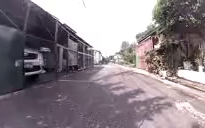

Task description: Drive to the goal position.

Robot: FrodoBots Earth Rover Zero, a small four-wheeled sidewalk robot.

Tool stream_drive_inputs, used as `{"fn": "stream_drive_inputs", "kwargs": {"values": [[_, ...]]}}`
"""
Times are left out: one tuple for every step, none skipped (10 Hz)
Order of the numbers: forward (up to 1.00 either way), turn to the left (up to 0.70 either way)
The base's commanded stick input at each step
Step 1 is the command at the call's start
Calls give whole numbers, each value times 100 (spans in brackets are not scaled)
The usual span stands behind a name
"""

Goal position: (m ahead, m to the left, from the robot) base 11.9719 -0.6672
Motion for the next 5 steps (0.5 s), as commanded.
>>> {"fn": "stream_drive_inputs", "kwargs": {"values": [[62, 0], [62, 0], [62, 0], [62, 0], [62, 0]]}}
